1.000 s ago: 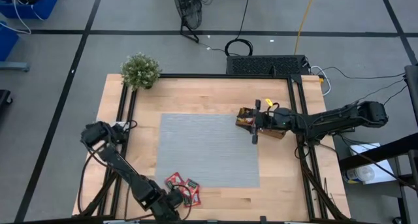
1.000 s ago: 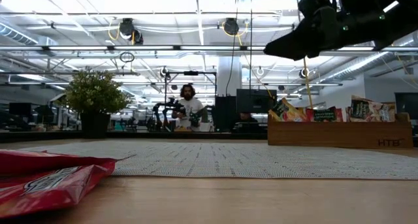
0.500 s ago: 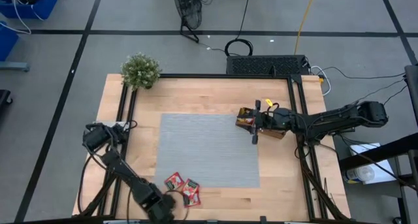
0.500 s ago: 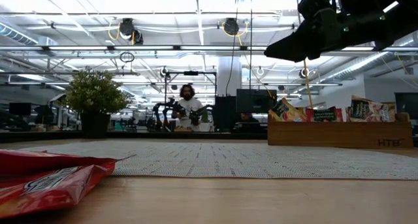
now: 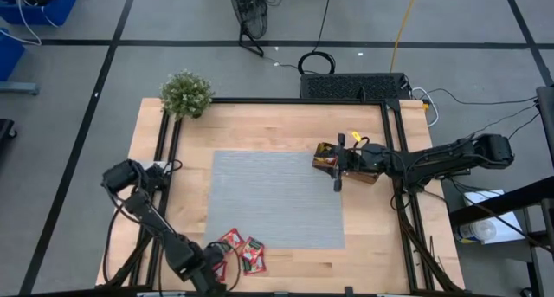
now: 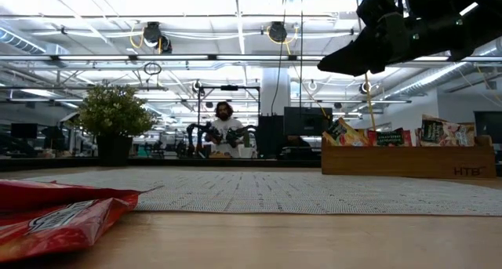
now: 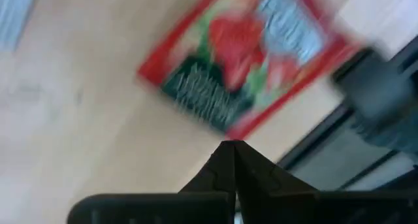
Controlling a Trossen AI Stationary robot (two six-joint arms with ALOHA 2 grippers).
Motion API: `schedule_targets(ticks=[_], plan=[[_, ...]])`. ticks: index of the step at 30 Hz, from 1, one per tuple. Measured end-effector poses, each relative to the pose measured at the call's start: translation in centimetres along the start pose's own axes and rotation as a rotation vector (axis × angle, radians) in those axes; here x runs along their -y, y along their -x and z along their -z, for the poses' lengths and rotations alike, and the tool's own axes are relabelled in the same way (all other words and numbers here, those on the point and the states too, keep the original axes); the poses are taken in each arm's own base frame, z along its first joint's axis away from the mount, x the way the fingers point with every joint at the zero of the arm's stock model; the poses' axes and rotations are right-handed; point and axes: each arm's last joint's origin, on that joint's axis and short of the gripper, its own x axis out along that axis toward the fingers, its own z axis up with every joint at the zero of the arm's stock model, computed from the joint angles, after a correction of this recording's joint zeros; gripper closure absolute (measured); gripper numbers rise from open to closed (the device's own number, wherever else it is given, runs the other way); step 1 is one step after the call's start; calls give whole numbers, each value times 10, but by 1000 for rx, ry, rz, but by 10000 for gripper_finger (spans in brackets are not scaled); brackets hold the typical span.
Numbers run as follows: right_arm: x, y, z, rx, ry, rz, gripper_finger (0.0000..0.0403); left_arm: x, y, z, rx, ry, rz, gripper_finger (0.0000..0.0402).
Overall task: Pick & Place Tea
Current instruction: Put the red tea bag into the middle section of the wooden organizer
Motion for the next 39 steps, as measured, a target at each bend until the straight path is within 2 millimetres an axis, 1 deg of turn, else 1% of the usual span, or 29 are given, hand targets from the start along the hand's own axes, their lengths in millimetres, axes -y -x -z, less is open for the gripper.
schedule_targets(ticks=[4, 9, 12, 15, 18, 22, 26, 29, 30, 32, 36, 39], plan=[[0, 0, 0, 0, 1, 0, 261, 8, 3, -3, 99, -52, 77, 397], [0, 0, 0, 0, 1, 1, 262, 5, -1, -7, 201, -65, 40, 396], [0, 0, 0, 1, 1, 1, 261, 2, -5, -4, 204, -64, 30, 398], [0, 0, 0, -3, 2, 1, 263, -6, -9, -4, 158, -37, -5, 396], [0, 0, 0, -3, 6, 1, 264, -16, -9, -1, 81, -18, -100, 398], [0, 0, 0, -2, 6, 1, 264, -36, -5, 1, 19, 6, -305, 396], [0, 0, 0, -3, 2, 1, 267, -58, 2, -1, 76, 36, -547, 397], [0, 0, 0, -3, 2, 1, 268, -66, 10, -5, 137, 67, -649, 397], [0, 0, 0, -2, -1, 1, 268, -66, 14, -7, 143, 72, -655, 394], [0, 0, 0, -3, -11, 1, 268, -63, 20, -12, 135, 93, -614, 387], [0, 0, 0, -3, -16, 1, 268, -59, 24, -21, 178, 268, -529, 367], [0, 0, 0, -3, -13, 1, 268, -57, 25, -27, 142, 291, -496, 335]])
